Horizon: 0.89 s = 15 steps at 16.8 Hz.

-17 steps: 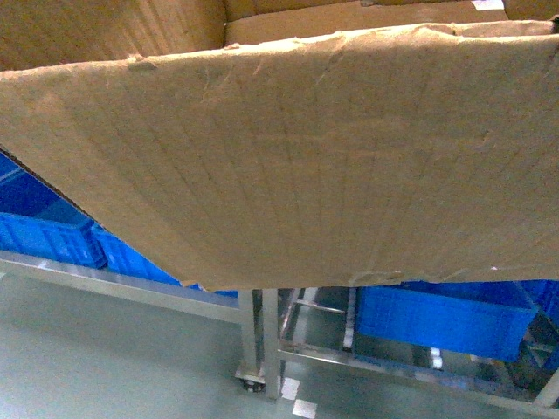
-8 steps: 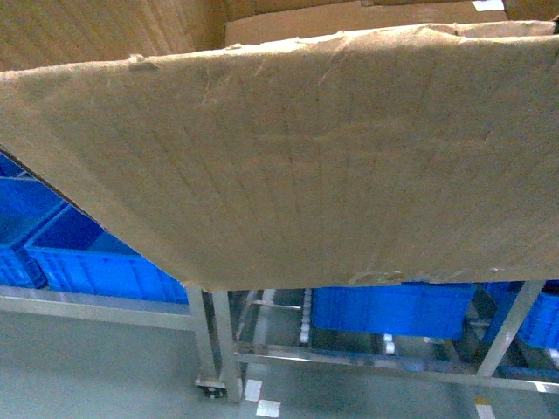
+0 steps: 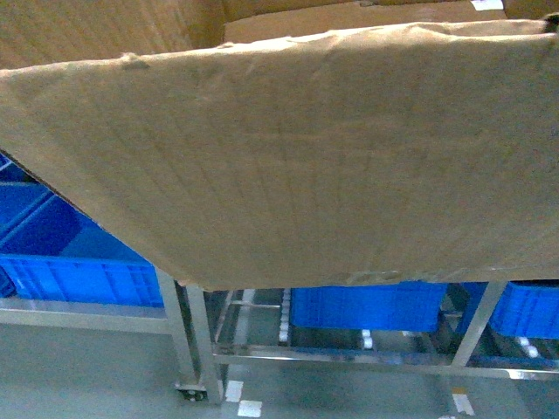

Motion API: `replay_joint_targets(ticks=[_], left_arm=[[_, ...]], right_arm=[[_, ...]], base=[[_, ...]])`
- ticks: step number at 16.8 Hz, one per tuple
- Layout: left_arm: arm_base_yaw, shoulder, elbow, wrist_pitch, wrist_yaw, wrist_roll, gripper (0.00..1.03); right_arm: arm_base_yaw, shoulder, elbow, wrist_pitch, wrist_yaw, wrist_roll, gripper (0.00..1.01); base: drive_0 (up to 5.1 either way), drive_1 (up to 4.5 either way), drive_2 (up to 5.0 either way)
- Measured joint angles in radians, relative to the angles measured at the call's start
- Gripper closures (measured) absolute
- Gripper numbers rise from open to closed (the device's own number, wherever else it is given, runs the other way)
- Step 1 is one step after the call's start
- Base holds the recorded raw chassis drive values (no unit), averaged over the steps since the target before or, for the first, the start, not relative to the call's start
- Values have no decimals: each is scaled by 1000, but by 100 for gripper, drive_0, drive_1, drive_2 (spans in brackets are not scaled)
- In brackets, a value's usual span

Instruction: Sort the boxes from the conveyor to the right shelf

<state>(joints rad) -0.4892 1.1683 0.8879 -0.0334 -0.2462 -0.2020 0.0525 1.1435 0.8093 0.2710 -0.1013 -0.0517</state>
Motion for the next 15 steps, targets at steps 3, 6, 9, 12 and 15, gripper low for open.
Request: replay_joint_targets(ticks=[3, 6, 9, 12, 15], left_arm=[[6, -1, 0, 0, -1, 0, 101], [1, -1, 0, 0, -1, 0, 101], [-2, 2, 0, 2, 0, 0, 101], [-5, 2, 0, 1, 0, 0, 101], [2, 2, 0, -2, -1, 0, 101]], right_arm=[[6, 0, 0, 2, -1, 0, 97], [5, 0, 0, 2, 1, 0, 97], [-1, 0, -1, -4, 1, 0, 97], [-5, 0, -1, 0, -1, 3, 97], [2, 0, -1, 0, -1, 3, 97]], base=[[0, 0, 0], [140, -78, -78], [140, -78, -78], [0, 0, 0], [0, 0, 0]])
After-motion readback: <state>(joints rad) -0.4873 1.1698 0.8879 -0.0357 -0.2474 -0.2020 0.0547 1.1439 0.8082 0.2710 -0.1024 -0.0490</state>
